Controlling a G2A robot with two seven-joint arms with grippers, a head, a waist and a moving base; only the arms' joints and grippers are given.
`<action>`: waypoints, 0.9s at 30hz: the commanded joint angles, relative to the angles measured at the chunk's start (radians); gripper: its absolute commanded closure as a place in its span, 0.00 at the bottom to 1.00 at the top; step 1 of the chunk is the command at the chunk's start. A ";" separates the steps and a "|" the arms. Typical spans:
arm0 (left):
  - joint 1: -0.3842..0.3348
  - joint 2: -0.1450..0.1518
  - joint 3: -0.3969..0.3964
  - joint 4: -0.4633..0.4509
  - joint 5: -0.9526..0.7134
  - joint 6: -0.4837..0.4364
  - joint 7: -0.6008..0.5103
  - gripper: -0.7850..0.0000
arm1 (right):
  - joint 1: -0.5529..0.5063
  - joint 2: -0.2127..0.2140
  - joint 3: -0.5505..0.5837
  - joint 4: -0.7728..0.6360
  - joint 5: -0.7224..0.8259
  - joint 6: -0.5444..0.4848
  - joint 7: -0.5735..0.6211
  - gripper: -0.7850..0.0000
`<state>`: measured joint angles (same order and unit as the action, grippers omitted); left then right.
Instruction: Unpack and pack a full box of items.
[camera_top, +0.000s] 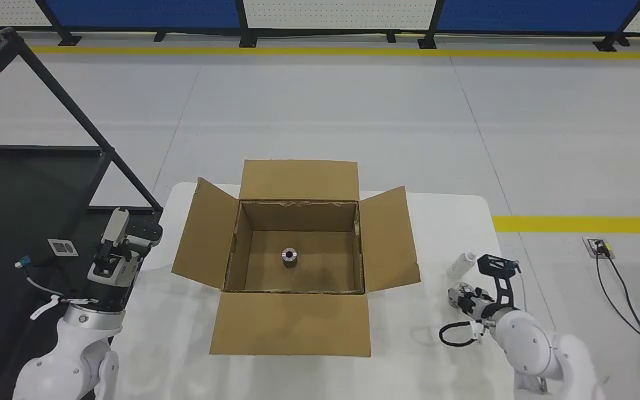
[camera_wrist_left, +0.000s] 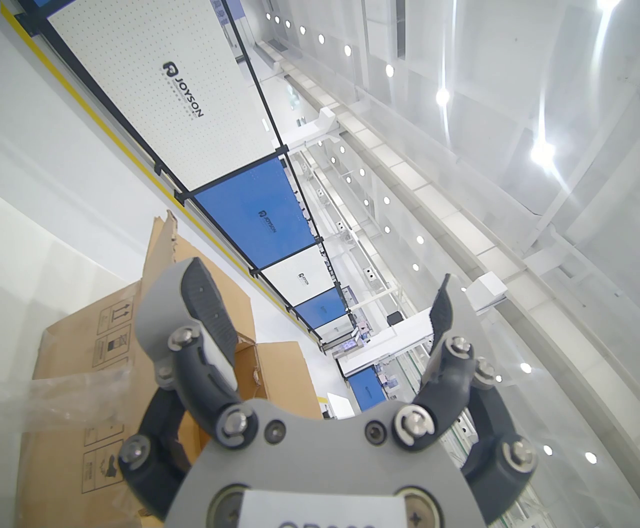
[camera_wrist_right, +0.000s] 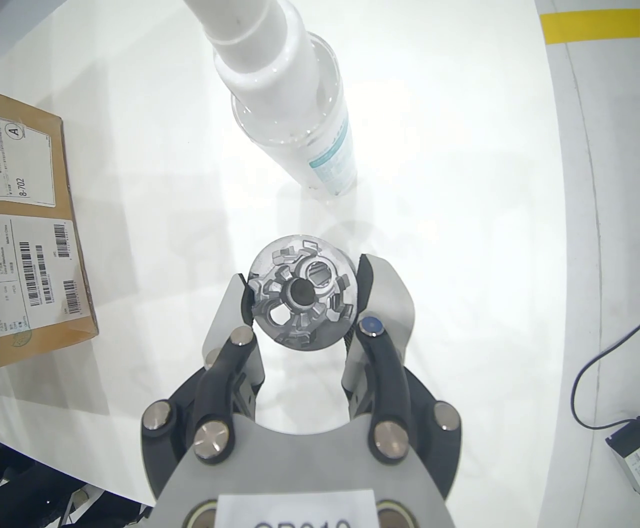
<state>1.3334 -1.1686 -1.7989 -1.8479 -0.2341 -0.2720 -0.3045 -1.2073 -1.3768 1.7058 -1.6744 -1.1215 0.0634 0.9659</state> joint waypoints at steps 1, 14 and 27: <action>0.000 0.000 0.000 0.000 0.000 0.000 0.000 0.00 | 0.003 0.002 -0.002 0.006 0.001 0.002 0.000 0.97; 0.000 0.000 0.000 0.000 0.000 0.000 0.000 0.00 | 0.005 0.016 -0.009 0.013 0.012 0.014 0.003 0.00; 0.007 0.000 0.000 -0.009 0.001 0.003 0.003 0.00 | -0.058 0.026 0.011 -0.256 0.138 -0.025 -0.052 0.00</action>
<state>1.3378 -1.1688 -1.7986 -1.8538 -0.2334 -0.2695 -0.3019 -1.2556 -1.3513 1.7186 -1.8855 -0.9904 0.0488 0.9160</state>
